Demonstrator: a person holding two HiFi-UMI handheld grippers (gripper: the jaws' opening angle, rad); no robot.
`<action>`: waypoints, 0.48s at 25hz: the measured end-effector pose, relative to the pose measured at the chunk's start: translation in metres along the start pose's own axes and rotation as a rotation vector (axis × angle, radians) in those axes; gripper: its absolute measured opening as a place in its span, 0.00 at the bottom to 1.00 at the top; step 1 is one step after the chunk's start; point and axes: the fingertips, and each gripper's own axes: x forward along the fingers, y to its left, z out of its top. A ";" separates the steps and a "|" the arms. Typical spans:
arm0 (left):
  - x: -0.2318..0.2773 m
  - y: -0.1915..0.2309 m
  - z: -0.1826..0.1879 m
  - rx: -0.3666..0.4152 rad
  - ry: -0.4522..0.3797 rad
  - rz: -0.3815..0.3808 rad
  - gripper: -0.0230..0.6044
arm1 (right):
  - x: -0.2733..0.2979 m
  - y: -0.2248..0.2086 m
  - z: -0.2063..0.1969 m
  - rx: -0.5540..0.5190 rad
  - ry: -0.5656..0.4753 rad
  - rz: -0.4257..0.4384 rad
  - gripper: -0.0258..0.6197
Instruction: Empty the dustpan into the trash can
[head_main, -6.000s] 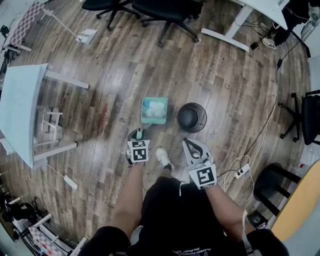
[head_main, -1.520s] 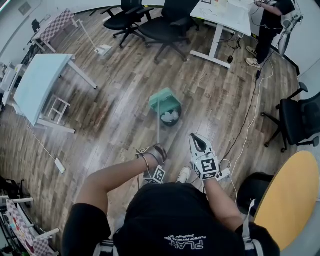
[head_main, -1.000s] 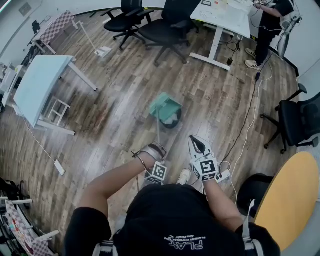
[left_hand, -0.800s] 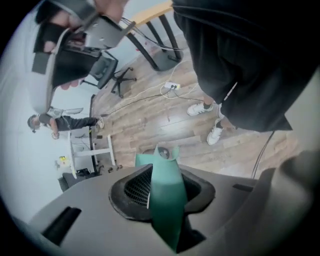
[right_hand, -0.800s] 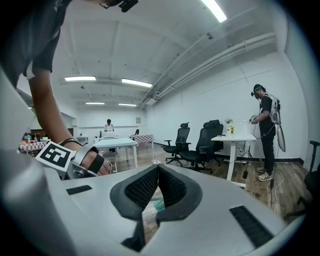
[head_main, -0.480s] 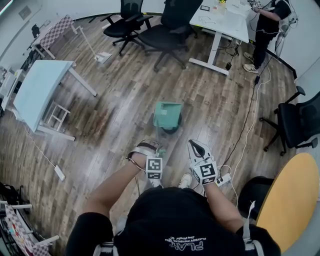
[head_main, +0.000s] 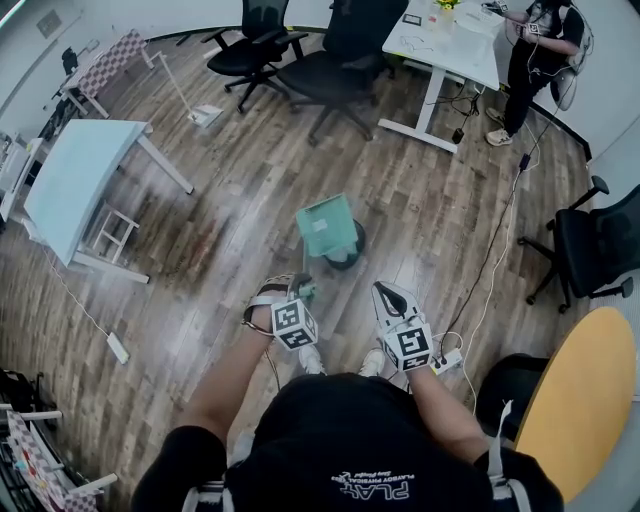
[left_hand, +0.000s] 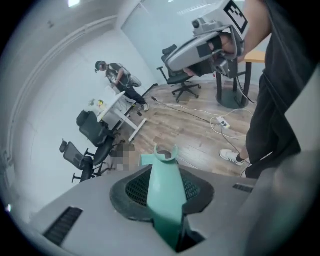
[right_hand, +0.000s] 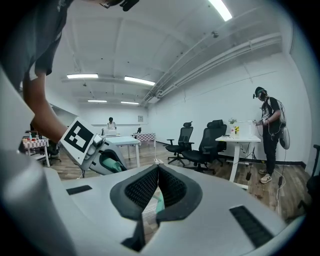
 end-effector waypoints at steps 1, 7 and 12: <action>-0.001 0.005 -0.003 -0.038 -0.007 0.007 0.20 | 0.003 0.002 0.001 -0.002 0.001 0.003 0.08; -0.010 0.029 -0.032 -0.296 -0.046 0.048 0.20 | 0.024 0.018 0.006 -0.018 0.010 0.012 0.08; -0.016 0.039 -0.053 -0.479 -0.079 0.095 0.20 | 0.045 0.032 0.014 -0.032 0.003 0.018 0.08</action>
